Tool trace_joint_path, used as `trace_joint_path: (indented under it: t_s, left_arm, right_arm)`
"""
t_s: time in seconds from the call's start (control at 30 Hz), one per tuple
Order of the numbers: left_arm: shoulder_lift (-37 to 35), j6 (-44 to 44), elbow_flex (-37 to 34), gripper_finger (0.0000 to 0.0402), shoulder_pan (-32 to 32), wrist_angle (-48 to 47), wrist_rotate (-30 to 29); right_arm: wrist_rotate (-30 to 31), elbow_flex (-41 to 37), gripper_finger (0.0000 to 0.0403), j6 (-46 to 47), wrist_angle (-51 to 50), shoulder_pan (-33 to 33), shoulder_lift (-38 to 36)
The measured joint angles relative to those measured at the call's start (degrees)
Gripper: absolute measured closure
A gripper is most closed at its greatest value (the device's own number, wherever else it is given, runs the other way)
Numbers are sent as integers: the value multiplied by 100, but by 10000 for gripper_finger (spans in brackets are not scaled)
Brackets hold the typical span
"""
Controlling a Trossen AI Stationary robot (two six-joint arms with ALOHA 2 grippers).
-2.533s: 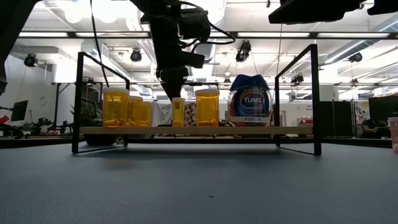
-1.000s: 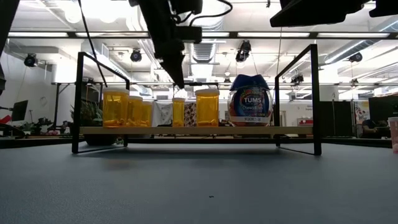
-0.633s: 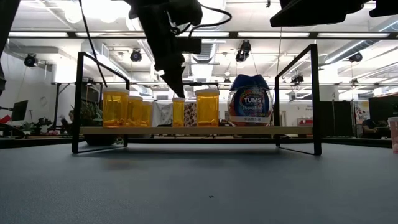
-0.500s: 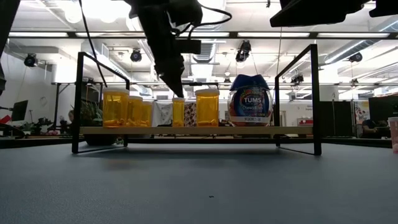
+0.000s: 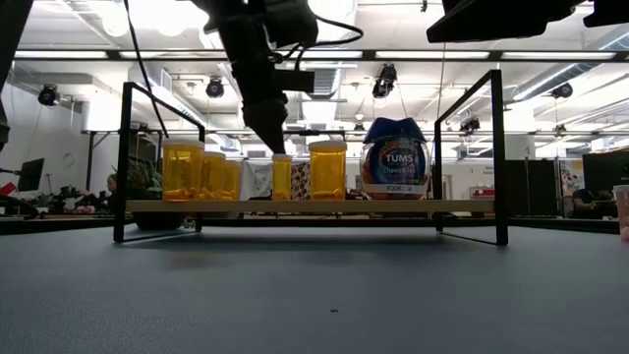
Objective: Pick and place medicine bottles onto shelf by color
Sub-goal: Put the yellow pill bottle on to the shelf aligned with the small orange pill bottle, then adjust the small orange pill bottle on the shelf
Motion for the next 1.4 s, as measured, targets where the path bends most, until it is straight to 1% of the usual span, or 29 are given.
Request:
trace_joint_path:
  t_s: [0.1, 0.23, 0.4, 0.83, 0.97, 1.2, 1.3, 1.4]
  left_arm:
    - [0, -1, -96, 398, -4, 29, 87]
    - [-4, -1, -303, 398, -4, 377, 85]
    - [-7, 1, -357, 398, -4, 473, 82]
    - [-47, -22, -346, 398, -9, 448, 119]
    - [-87, -160, -230, 398, -15, 390, 168]
    - [-405, -176, -152, 398, -325, 411, 159]
    - [-571, -303, -236, 398, -560, 374, 336]
    - [-655, -472, -357, 398, -758, 394, 796]
  right_arm:
    - [0, 0, 390, -2, 0, 0, 0]
    - [0, 0, 390, -2, 0, 0, 0]
    - [0, 0, 390, -2, 0, 0, 0]
    - [0, 0, 390, -2, 0, 0, 0]
    - [0, 0, 390, -2, -2, 0, 0]
    - [0, 0, 390, -2, -20, 0, 0]
    - [0, 0, 390, -1, -34, 0, 0]
    - [0, 0, 390, 17, -38, 0, 0]
